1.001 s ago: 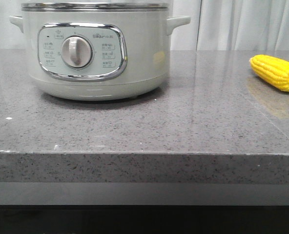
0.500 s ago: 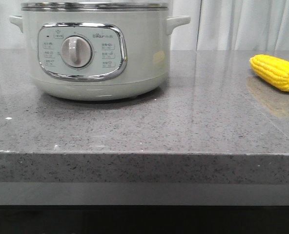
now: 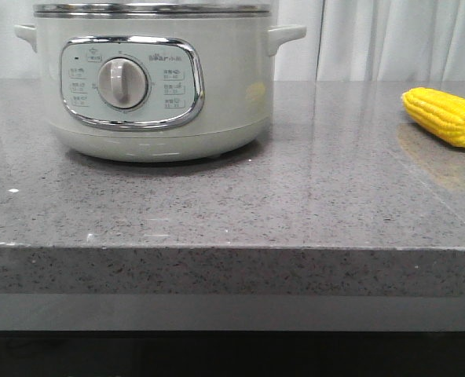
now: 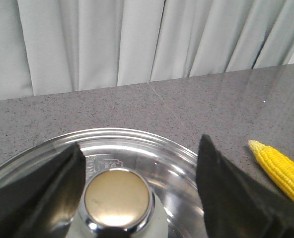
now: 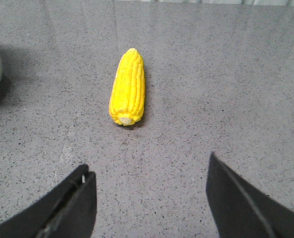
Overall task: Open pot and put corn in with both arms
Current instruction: 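Grasp the silver lid knob with the left gripper, then lift the glass lid off the pot with the left gripper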
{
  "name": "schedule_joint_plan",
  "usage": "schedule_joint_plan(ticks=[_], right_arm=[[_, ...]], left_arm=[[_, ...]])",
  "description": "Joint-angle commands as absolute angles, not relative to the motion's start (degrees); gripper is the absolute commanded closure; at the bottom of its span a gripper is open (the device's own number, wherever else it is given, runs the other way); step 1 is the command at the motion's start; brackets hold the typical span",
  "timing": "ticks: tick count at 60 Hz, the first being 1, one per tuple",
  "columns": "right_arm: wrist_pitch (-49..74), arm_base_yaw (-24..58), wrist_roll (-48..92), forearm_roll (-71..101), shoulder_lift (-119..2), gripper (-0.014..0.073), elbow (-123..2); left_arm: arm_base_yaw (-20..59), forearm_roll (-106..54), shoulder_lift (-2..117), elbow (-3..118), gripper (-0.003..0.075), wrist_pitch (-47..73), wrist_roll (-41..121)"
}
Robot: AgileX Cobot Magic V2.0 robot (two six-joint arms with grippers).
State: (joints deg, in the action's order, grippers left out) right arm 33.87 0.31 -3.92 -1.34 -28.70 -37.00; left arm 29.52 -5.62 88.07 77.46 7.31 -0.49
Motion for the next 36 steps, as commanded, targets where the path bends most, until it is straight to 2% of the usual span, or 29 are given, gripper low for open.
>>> schedule_joint_plan(ticks=[1, 36], right_arm=[[29.7, 0.0, -3.5, -2.0, -29.4, 0.0097, -38.7], [29.7, 0.0, -3.5, -2.0, -29.4, 0.0097, -38.7]], left_arm=[[29.1, -5.1, 87.8, 81.6, 0.0247, 3.4, -0.4], [28.2, -6.3, 92.7, 83.7, 0.0247, 8.9, -0.4]])
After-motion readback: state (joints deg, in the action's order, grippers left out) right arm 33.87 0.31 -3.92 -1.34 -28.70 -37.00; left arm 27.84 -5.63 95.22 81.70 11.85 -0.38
